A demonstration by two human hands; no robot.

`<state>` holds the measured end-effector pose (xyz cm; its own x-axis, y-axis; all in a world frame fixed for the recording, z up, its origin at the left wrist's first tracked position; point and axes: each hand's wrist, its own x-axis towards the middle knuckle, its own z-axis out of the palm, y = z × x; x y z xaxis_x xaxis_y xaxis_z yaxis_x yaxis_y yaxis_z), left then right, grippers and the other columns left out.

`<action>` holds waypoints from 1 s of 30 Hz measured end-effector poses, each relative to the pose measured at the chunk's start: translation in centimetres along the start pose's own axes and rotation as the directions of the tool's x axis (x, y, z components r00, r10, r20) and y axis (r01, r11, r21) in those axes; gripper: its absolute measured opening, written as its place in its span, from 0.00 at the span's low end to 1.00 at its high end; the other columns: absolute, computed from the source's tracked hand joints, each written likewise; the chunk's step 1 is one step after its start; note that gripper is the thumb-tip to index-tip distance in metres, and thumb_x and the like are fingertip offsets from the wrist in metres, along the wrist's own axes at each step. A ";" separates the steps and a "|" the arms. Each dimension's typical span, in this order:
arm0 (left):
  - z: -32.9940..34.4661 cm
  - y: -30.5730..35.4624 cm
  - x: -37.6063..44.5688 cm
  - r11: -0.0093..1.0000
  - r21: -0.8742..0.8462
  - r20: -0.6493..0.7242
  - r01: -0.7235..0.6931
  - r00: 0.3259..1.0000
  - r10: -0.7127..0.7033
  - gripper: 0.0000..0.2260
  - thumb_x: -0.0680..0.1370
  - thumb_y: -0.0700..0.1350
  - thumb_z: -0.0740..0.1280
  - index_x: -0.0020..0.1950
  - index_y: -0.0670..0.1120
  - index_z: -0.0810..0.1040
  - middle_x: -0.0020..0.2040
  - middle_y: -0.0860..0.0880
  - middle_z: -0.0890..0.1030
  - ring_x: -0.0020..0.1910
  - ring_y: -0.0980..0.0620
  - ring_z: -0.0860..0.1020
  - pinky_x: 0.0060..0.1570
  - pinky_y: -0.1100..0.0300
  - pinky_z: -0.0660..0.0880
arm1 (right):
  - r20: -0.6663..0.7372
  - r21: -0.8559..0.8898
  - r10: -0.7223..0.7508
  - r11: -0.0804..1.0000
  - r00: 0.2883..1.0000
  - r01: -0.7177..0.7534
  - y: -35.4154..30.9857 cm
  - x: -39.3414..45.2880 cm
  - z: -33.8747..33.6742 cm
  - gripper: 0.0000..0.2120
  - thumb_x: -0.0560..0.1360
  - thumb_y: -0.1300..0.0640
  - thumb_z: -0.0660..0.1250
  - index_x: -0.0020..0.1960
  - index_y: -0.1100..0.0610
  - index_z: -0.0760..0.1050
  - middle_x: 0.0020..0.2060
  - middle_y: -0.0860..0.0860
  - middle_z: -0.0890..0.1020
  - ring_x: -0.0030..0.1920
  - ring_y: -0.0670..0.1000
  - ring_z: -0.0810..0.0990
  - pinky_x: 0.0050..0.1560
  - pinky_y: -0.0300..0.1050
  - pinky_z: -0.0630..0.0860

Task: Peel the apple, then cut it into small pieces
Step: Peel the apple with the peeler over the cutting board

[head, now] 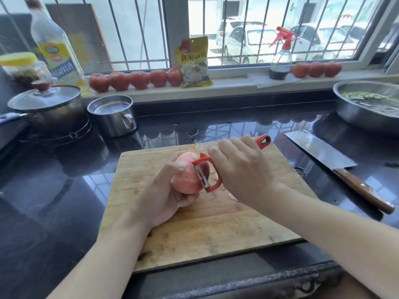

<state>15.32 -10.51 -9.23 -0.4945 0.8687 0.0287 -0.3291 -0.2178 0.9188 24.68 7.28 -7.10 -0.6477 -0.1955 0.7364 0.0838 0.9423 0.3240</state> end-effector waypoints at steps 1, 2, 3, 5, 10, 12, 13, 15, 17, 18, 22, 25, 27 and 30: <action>-0.1 0.0 -0.2 1.000 -0.009 0.001 0.003 1.000 -0.003 0.21 0.73 0.50 0.66 0.64 0.45 0.75 0.46 0.41 0.78 0.29 0.48 0.71 0.25 0.56 0.54 | 0.023 -0.029 0.017 0.999 1.000 -0.017 0.6 -0.1 0.1 0.09 0.74 0.70 0.61 0.42 0.58 0.75 0.33 0.52 0.72 0.33 0.56 0.69 0.37 0.51 0.65; -0.2 0.0 -0.3 1.000 -0.015 -0.009 0.010 1.000 -0.010 0.23 0.71 0.51 0.67 0.65 0.45 0.75 0.46 0.42 0.79 0.28 0.48 0.71 0.24 0.58 0.55 | 0.073 -0.067 0.039 0.997 0.997 -0.034 1.4 -0.4 0.3 0.09 0.75 0.70 0.61 0.42 0.57 0.74 0.33 0.52 0.72 0.33 0.55 0.68 0.38 0.50 0.64; -0.2 0.0 -0.5 1.000 -0.017 -0.022 0.018 1.000 -0.019 0.25 0.70 0.51 0.67 0.65 0.45 0.75 0.45 0.42 0.79 0.28 0.48 0.71 0.23 0.59 0.56 | 0.147 -0.104 0.060 0.994 0.987 -0.045 2.5 -0.9 0.5 0.09 0.75 0.69 0.62 0.43 0.56 0.74 0.34 0.51 0.72 0.34 0.54 0.69 0.39 0.49 0.63; 0.0 0.0 -0.5 0.999 -0.003 -0.033 0.034 0.999 -0.034 0.28 0.69 0.52 0.68 0.67 0.44 0.74 0.44 0.43 0.79 0.28 0.48 0.71 0.23 0.61 0.60 | 0.290 -0.177 0.110 0.982 0.951 -0.060 4.2 -2.1 0.6 0.07 0.76 0.65 0.66 0.49 0.55 0.74 0.38 0.50 0.74 0.37 0.53 0.70 0.42 0.49 0.65; 0.1 -0.1 0.1 0.999 -0.009 -0.041 0.046 0.998 -0.046 0.26 0.73 0.51 0.70 0.69 0.46 0.69 0.49 0.38 0.79 0.30 0.44 0.74 0.23 0.59 0.65 | 0.476 -0.242 0.161 0.969 0.864 -0.048 4.4 -3.3 -0.6 0.13 0.73 0.65 0.65 0.56 0.56 0.72 0.45 0.52 0.76 0.44 0.56 0.73 0.48 0.52 0.67; -0.1 -0.2 0.1 0.999 -0.010 -0.033 0.039 0.999 -0.040 0.25 0.76 0.51 0.70 0.70 0.47 0.69 0.52 0.37 0.78 0.32 0.42 0.75 0.24 0.58 0.69 | 0.512 -0.264 0.216 0.961 0.831 -0.086 4.3 -2.9 -1.0 0.15 0.71 0.64 0.68 0.55 0.54 0.73 0.46 0.52 0.76 0.45 0.55 0.73 0.48 0.51 0.66; -0.1 -0.1 0.1 0.999 -0.011 -0.031 0.035 0.999 -0.036 0.26 0.76 0.52 0.70 0.71 0.46 0.68 0.53 0.37 0.78 0.32 0.42 0.76 0.24 0.58 0.71 | 0.509 -0.259 0.239 0.959 0.827 -0.118 4.3 -2.7 -1.2 0.15 0.70 0.63 0.69 0.55 0.54 0.73 0.45 0.52 0.75 0.45 0.54 0.72 0.48 0.51 0.66; -0.2 -0.2 0.0 0.999 -0.022 -0.045 0.031 0.998 -0.032 0.30 0.77 0.53 0.71 0.73 0.41 0.66 0.52 0.36 0.79 0.33 0.42 0.78 0.25 0.58 0.74 | 0.444 -0.217 0.247 0.962 0.862 -0.164 3.9 -2.1 -2.0 0.11 0.71 0.63 0.69 0.52 0.54 0.74 0.42 0.51 0.74 0.41 0.53 0.70 0.45 0.50 0.67; -0.4 -0.3 0.1 0.998 -0.050 -0.063 0.032 0.997 -0.035 0.37 0.75 0.55 0.75 0.74 0.37 0.64 0.50 0.36 0.79 0.33 0.42 0.79 0.26 0.57 0.76 | 0.345 -0.128 0.216 0.975 0.914 -0.182 2.9 -1.5 -2.8 0.07 0.74 0.64 0.67 0.48 0.54 0.73 0.40 0.51 0.73 0.39 0.53 0.69 0.44 0.51 0.67; -0.4 -0.3 0.2 0.997 -0.065 -0.066 0.035 0.997 -0.039 0.38 0.74 0.56 0.76 0.74 0.35 0.66 0.50 0.36 0.78 0.34 0.42 0.79 0.26 0.57 0.76 | 0.306 -0.077 0.189 0.982 0.933 -0.173 2.1 -1.1 -3.3 0.07 0.74 0.65 0.66 0.48 0.54 0.73 0.40 0.51 0.73 0.39 0.54 0.70 0.44 0.51 0.68; 0.1 0.0 -0.1 0.997 -0.060 -0.041 0.050 0.998 -0.053 0.21 0.79 0.57 0.67 0.59 0.40 0.79 0.45 0.41 0.80 0.31 0.46 0.78 0.26 0.60 0.71 | 0.215 0.026 0.114 0.992 0.970 -0.122 -1.4 -0.3 -3.6 0.09 0.73 0.67 0.59 0.47 0.56 0.74 0.40 0.52 0.74 0.41 0.56 0.72 0.45 0.53 0.68; 0.1 0.0 -0.2 0.996 -0.064 -0.071 0.055 0.996 -0.059 0.19 0.80 0.56 0.62 0.55 0.41 0.79 0.42 0.41 0.77 0.27 0.48 0.74 0.22 0.61 0.63 | 0.181 0.015 0.110 0.993 0.977 -0.115 -2.3 0.0 -2.8 0.12 0.75 0.68 0.53 0.44 0.57 0.73 0.38 0.53 0.74 0.39 0.57 0.71 0.44 0.54 0.69; -0.1 -0.1 -0.1 0.997 -0.066 -0.078 0.043 0.996 -0.049 0.18 0.78 0.55 0.63 0.55 0.42 0.79 0.42 0.41 0.75 0.26 0.49 0.71 0.20 0.62 0.59 | 0.139 -0.001 0.120 0.993 0.983 -0.122 -2.3 0.0 -2.3 0.12 0.75 0.69 0.53 0.43 0.57 0.72 0.37 0.53 0.73 0.37 0.57 0.70 0.42 0.54 0.69; -0.3 -0.1 -0.1 0.997 -0.064 -0.031 0.031 0.999 -0.034 0.17 0.74 0.55 0.64 0.54 0.43 0.81 0.44 0.40 0.76 0.26 0.50 0.70 0.20 0.62 0.56 | 0.114 -0.021 0.122 0.993 0.986 -0.120 -1.6 -0.1 -1.2 0.10 0.74 0.69 0.57 0.41 0.57 0.71 0.35 0.53 0.72 0.36 0.56 0.69 0.40 0.54 0.68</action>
<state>15.13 -10.69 -9.41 -0.5081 0.8612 -0.0144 -0.3957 -0.2185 0.8920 25.54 5.44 -6.97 -0.7150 -0.0472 0.6976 0.1770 0.9530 0.2459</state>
